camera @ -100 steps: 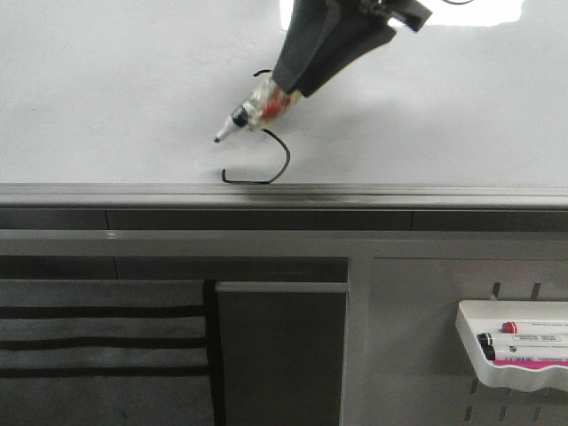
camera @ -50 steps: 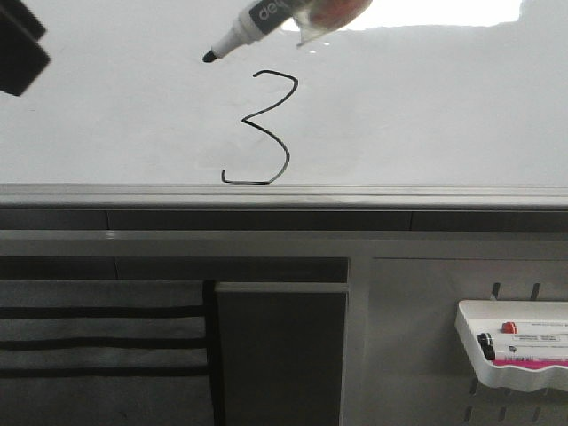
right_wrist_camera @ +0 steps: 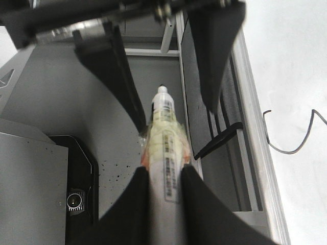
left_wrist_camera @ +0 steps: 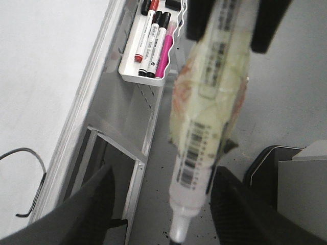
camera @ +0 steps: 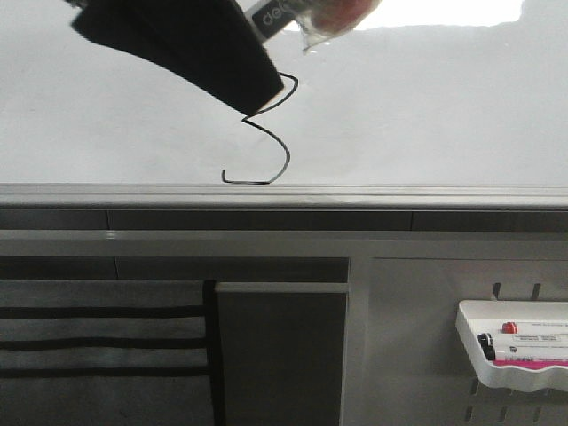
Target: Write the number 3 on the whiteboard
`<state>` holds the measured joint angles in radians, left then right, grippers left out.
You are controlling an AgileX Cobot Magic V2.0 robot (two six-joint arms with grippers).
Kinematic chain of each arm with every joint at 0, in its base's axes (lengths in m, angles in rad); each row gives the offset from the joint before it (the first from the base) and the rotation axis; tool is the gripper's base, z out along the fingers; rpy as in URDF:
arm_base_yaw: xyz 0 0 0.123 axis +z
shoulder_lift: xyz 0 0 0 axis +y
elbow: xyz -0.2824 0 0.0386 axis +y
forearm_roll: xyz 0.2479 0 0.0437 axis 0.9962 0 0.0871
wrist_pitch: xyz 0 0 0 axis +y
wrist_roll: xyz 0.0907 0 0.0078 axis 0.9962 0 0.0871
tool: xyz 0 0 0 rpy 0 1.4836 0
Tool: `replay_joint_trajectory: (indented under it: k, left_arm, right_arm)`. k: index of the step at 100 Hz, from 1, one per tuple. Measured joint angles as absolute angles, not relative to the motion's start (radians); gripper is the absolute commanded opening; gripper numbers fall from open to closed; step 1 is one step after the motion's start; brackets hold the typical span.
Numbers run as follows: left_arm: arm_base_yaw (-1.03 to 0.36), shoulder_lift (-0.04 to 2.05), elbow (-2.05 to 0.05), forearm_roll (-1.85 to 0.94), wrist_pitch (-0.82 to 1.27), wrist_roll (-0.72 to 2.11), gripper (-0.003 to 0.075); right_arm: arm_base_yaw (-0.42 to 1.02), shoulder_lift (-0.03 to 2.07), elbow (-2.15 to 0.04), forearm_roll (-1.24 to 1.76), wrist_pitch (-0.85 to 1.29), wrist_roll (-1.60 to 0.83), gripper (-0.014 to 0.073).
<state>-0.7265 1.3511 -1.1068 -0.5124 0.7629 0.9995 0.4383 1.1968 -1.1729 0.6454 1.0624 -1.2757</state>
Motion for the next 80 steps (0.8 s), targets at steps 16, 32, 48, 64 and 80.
replay_joint_trajectory:
  k: [16,32,48,64,80]
  left_arm:
    - [-0.731,1.376,-1.132,-0.515,0.777,1.015,0.0386]
    - [-0.731,1.376,-1.136,-0.544,0.786,1.069,0.0382]
    - [-0.731,1.376,-1.136,-0.57,0.795,1.096,0.0244]
    - [-0.731,1.376,-1.136,-0.584,0.797,1.12,0.0104]
    - [-0.731,1.376,-1.136,-0.586,0.799,1.126,0.002]
  right_arm:
    - [0.438,1.197,-1.171,0.617,1.062,-1.276,0.0009]
    - [0.438,1.197,-1.17,0.596,1.061,-1.276,0.0009]
    - [0.438,1.197,-1.17,0.594,1.061,-1.276,0.0009]
    - [0.438,1.197,-1.17,0.594,1.061,-1.276,0.0009]
    - [0.438,1.197,-1.17,0.594,1.061,-1.276,0.0009]
